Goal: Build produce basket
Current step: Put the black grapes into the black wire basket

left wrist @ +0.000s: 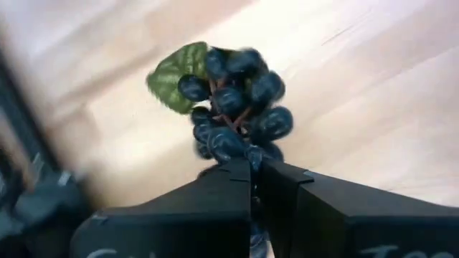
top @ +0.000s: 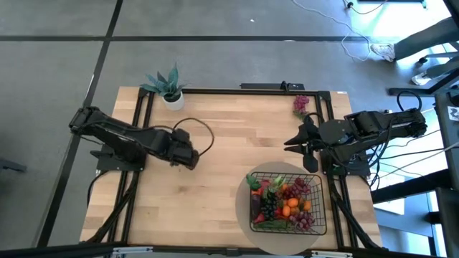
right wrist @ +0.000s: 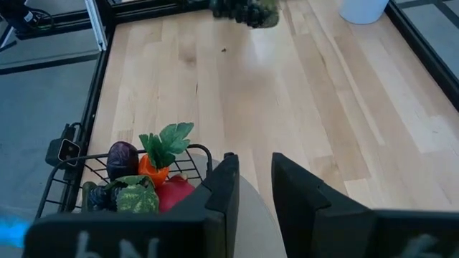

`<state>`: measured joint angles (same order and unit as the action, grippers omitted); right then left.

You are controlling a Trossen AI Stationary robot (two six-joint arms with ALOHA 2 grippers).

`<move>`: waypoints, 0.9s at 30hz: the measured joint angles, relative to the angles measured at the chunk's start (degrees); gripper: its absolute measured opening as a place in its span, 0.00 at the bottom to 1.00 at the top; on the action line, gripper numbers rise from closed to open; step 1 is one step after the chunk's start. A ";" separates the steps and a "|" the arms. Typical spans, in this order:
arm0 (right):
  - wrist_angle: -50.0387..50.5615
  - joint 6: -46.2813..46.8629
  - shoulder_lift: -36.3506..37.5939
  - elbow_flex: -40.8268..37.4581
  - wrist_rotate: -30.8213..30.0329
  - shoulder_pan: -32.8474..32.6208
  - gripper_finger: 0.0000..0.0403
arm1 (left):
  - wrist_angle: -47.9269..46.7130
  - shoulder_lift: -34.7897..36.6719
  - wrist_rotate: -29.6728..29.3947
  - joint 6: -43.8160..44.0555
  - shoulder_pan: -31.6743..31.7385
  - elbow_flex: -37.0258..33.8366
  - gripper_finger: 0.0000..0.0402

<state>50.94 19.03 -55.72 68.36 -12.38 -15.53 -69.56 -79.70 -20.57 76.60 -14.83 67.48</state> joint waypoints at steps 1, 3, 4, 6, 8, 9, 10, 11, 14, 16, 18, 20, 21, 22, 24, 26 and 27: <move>0.23 -0.02 0.03 0.00 0.00 0.00 0.17 | 0.47 0.00 -1.03 -2.02 0.00 2.16 0.00; 0.92 -0.02 0.25 0.00 0.08 0.00 0.17 | 2.47 0.00 -2.60 -6.07 0.02 6.05 0.00; 0.94 -0.08 0.46 0.00 0.64 0.00 0.17 | 3.96 0.00 -2.76 -9.15 0.02 7.58 0.00; 0.92 -1.07 1.14 0.00 2.96 -0.01 0.17 | 9.23 0.00 -2.65 -16.04 -0.29 10.37 0.00; 0.86 -1.51 1.86 0.00 5.30 -0.04 0.17 | 15.37 0.00 -2.62 -22.00 -0.75 12.66 0.00; 0.88 -1.53 2.21 0.00 6.28 -0.04 0.17 | 18.56 0.00 -2.52 -24.72 -0.97 13.53 0.00; 0.86 -1.56 2.50 0.00 6.90 -0.07 0.17 | 21.94 0.00 -2.33 -27.25 -1.17 14.12 0.00; 0.87 -1.59 2.83 0.00 7.03 -0.04 0.17 | 25.47 -0.15 -2.12 -29.35 -1.34 14.48 0.00; 1.05 -2.76 3.75 0.00 8.26 -0.04 0.17 | 35.10 -0.81 0.06 -34.69 -1.46 14.94 0.00; 1.16 -3.92 4.43 0.00 9.59 -0.04 0.17 | 41.75 -1.60 2.43 -37.04 -1.46 14.97 0.00; 1.17 -4.67 5.18 0.00 10.20 -0.04 0.17 | 47.52 -2.88 4.62 -39.12 -1.46 15.00 0.00; 1.19 -4.73 6.04 0.00 10.52 -0.04 0.17 | 52.90 -4.88 7.09 -40.67 -1.46 15.00 0.00; 1.20 -4.72 6.40 0.00 10.56 -0.04 0.17 | 55.39 -5.88 8.47 -41.31 -1.46 14.98 0.00; 1.25 -4.72 6.78 0.02 10.56 -0.04 0.17 | 57.70 -6.92 9.77 -42.03 -1.46 14.98 0.00; 1.31 -4.86 7.48 0.02 10.56 -0.04 0.17 | 63.77 -9.29 12.59 -43.99 -1.42 15.00 0.00; 1.34 -5.80 8.06 0.02 10.59 -0.04 0.17 | 68.34 -11.70 15.19 -45.87 -1.44 14.98 0.00; 1.44 -6.10 8.34 0.02 10.69 -0.04 0.17 | 71.52 -13.20 17.03 -47.16 -1.42 14.98 0.00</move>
<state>52.38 12.93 -47.39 68.38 -1.70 -15.57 1.96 -92.90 -3.55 29.44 -16.25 82.46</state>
